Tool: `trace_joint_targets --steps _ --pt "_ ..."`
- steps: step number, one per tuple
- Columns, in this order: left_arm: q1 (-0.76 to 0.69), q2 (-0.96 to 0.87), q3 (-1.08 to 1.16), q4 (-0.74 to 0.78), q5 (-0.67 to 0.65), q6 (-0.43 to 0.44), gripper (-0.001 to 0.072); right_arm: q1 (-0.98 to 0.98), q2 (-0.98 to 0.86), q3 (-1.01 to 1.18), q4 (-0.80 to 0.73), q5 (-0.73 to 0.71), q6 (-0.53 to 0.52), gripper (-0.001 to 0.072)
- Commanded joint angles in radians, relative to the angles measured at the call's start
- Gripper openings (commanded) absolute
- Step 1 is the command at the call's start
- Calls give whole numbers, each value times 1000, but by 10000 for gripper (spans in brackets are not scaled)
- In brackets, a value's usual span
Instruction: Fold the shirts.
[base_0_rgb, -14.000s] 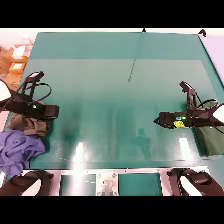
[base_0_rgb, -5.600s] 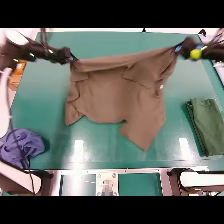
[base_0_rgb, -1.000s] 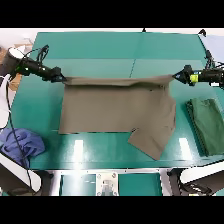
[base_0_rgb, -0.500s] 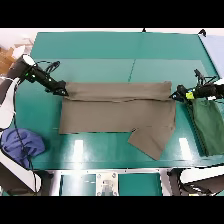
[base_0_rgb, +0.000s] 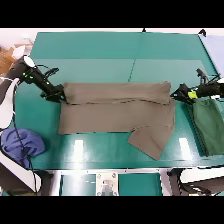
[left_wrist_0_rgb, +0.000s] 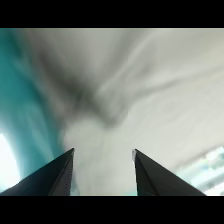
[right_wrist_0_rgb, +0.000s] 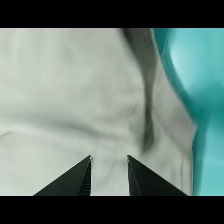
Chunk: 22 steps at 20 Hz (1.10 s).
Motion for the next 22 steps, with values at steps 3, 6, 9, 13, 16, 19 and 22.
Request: trace_joint_targets --steps 3,6,9,13,16,19,22 --pt "48 228 -220 86 -31 -106 425 -101 242 -186 -87 116 95 273" --pt "57 530 -541 117 141 -109 427 -182 426 -456 -94 103 151 270" --pt "57 827 -885 56 288 -160 429 -242 591 -705 -101 71 195 275" --pt "57 980 -1184 -190 544 -156 674 -238 681 -881 -107 -11 204 408" --pt "16 980 -1278 -228 724 -156 674 -208 680 -909 -105 -56 206 408" --pt "-32 976 -1290 -274 884 -166 645 -194 680 -909 -105 -74 206 408" --pt "-90 883 -1290 -373 952 -158 646 -194 679 -909 -105 -75 206 430"
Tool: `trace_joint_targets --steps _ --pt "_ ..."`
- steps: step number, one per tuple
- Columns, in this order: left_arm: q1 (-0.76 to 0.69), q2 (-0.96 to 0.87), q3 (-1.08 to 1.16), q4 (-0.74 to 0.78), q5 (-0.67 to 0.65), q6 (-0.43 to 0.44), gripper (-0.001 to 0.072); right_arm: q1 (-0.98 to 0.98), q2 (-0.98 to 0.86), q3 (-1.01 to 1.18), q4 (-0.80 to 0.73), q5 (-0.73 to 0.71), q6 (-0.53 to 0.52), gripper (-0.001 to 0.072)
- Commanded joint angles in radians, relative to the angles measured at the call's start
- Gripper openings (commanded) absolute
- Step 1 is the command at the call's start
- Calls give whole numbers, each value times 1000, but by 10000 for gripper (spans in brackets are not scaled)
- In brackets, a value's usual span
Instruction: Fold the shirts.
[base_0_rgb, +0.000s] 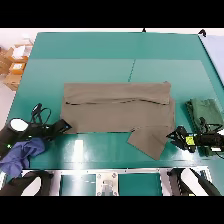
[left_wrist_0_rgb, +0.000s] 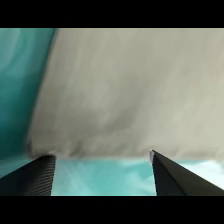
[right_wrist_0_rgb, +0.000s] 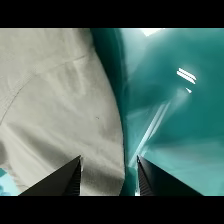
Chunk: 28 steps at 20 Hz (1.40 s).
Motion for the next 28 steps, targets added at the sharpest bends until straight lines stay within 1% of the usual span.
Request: trace_joint_targets --steps 1,2,3,4,5,6,8,11,12,13,14,15,16,17,19,21,23,25,27,28 --pt "-64 -89 -22 -95 124 5 646 5 4 -9 0 -13 2 466" --pt "-71 -112 -22 -103 127 5 645 5 4 -9 0 -13 3 498" --pt "-71 -116 -22 -111 129 4 605 5 4 -10 0 -7 3 500" --pt "-71 -114 -15 -109 127 14 304 5 4 -13 0 1 11 500" --pt "-71 -110 -5 -109 115 38 87 6 4 -23 -1 3 19 500" --pt "-71 -107 6 -109 100 51 42 8 4 -39 -1 2 26 500" --pt "-71 -108 31 -100 70 57 24 19 -3 -74 8 -16 29 499" --pt "-71 -107 52 -67 48 56 24 81 -37 -76 59 -51 29 489" --pt "-71 -108 52 -67 48 57 25 108 -56 -76 85 -60 28 461" --pt "-71 -107 52 -67 48 57 24 135 -73 -75 99 -67 28 345" --pt "-71 -107 57 -61 41 57 24 158 -83 -75 108 -65 27 250" --pt "-71 -107 68 -42 21 57 24 173 -83 -71 110 -63 23 128" --pt "-71 -107 93 -12 -14 56 24 176 -82 -56 109 -43 16 54" --pt "-70 -107 129 26 -61 52 24 175 -79 -34 103 -19 9 22" --pt "-70 -107 197 144 -176 0 23 174 -59 34 72 34 24 22" --pt "-70 -107 232 267 -304 -41 23 174 -13 95 -25 100 85 21" --pt "-70 -107 233 354 -375 -63 23 174 50 117 -172 161 167 21" --pt "-70 -107 234 416 -421 -80 23 174 101 117 -266 204 198 21" --pt "-71 -107 243 426 -431 -85 23 174 127 138 -242 214 196 21" --pt "-71 -108 259 421 -431 -87 23 174 129 163 -196 213 181 21"
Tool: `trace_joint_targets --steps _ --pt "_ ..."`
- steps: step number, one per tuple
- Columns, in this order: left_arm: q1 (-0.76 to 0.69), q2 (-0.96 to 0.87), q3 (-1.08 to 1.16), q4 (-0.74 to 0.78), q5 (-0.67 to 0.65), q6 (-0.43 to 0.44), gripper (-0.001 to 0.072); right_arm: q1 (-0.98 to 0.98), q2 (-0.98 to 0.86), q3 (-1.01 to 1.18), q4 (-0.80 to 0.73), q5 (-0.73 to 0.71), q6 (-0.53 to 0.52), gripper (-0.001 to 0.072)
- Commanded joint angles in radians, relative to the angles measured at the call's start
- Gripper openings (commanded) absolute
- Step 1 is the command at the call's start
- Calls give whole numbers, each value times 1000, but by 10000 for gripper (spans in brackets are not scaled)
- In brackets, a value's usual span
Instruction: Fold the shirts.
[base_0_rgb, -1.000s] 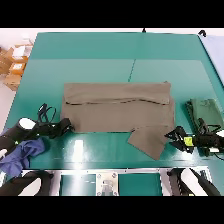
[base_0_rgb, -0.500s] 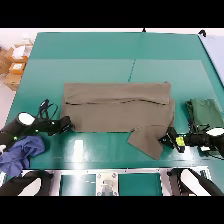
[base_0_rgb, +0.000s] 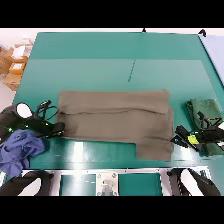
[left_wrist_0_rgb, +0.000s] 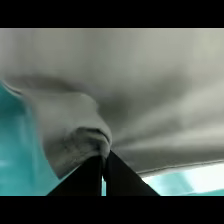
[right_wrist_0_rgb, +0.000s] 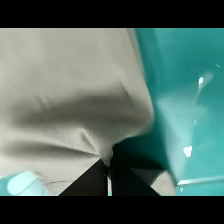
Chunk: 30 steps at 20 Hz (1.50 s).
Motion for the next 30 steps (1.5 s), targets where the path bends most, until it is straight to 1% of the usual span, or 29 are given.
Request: trace_joint_targets --steps 1,3,4,7,8,11,14,17,18,19,20,21,22,23,24,26,27,28,29,30 --pt "1 -1 51 53 -55 -21 23 2 38 64 40 31 1 21" --pt "1 -1 124 23 -54 -20 23 3 37 113 136 3 -13 21" --pt "1 -5 178 20 -50 -18 23 13 32 159 190 -34 -25 21" --pt "1 -59 332 21 -37 -8 23 57 -40 277 252 -115 -25 21" --pt "1 -101 391 16 -34 -7 23 78 -86 319 265 -145 -25 20" --pt "1 -271 554 -46 -21 44 23 132 -248 432 285 -235 -25 21" --pt "1 -455 683 -54 0 70 24 181 -428 530 297 -324 -26 21" --pt "1 -598 777 -88 61 69 25 220 -605 613 298 -407 -26 22" --pt "2 -623 803 -85 99 64 120 228 -656 637 298 -431 -26 23" --pt "7 -626 821 -68 145 43 390 228 -704 664 298 -441 -26 95" --pt "19 -624 845 -68 173 18 554 224 -739 693 297 -424 -26 265" --pt "37 -624 877 -66 162 8 555 209 -761 727 296 -378 -39 426" --pt "60 -624 922 -66 115 9 556 185 -762 756 296 -325 -82 478" --pt "84 -624 966 -60 52 10 555 158 -760 787 294 -260 -134 484" --pt "112 -624 1013 -51 -23 9 555 126 -759 822 280 -176 -186 538" --pt "162 -624 1085 -51 -152 10 554 66 -760 851 210 -49 -268 559" --pt "179 -624 1104 -52 -198 10 554 43 -762 842 174 -23 -294 614" --pt "189 -624 1114 -52 -229 9 526 23 -763 816 163 -22 -333 614" --pt "190 -624 1114 -53 -247 13 337 8 -771 792 165 -23 -365 614" --pt "188 -624 1114 -55 -258 31 90 0 -790 774 166 -20 -399 614"
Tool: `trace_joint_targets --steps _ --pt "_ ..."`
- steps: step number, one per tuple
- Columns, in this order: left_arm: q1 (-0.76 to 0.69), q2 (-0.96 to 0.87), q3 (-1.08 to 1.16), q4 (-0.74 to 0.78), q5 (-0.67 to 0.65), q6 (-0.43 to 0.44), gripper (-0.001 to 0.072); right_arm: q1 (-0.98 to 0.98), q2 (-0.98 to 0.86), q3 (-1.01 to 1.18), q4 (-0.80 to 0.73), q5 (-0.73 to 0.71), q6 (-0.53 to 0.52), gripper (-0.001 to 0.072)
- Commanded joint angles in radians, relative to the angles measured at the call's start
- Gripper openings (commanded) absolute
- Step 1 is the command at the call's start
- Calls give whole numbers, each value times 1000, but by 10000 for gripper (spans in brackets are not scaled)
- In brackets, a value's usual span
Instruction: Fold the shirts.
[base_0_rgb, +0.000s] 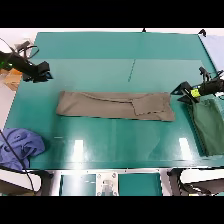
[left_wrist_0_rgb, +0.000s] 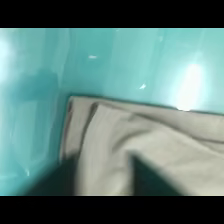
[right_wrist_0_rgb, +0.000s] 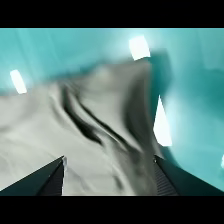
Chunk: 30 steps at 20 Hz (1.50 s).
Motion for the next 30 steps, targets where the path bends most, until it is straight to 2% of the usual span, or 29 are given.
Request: trace_joint_targets --steps 1,3,6,11,12,13,14,20,25,30 --pt "16 -3 37 -12 -103 26 24 -47 -50 -31 -39 80 -150 614" --pt "5 -3 37 -30 -96 26 24 -47 -105 -33 -3 112 -216 614" --pt "-16 -3 37 -50 -92 27 24 -45 -178 -33 137 114 -319 616" --pt "-117 -3 37 -76 -45 41 24 12 -245 -32 165 40 -325 605" --pt "-153 -3 37 -76 -26 43 24 29 -245 -32 165 21 -325 503" --pt "-196 -5 37 -76 -2 51 24 42 -245 -27 164 20 -326 165" --pt "-241 -6 37 -76 26 57 24 50 -244 -23 164 23 -325 35" --pt "-549 -54 -53 -97 347 93 24 56 -124 42 164 144 -270 21" --pt "-750 -229 -52 -247 494 165 24 87 86 154 179 309 -193 21" --pt "-813 -318 -49 -326 542 187 24 159 203 323 193 411 -111 22"
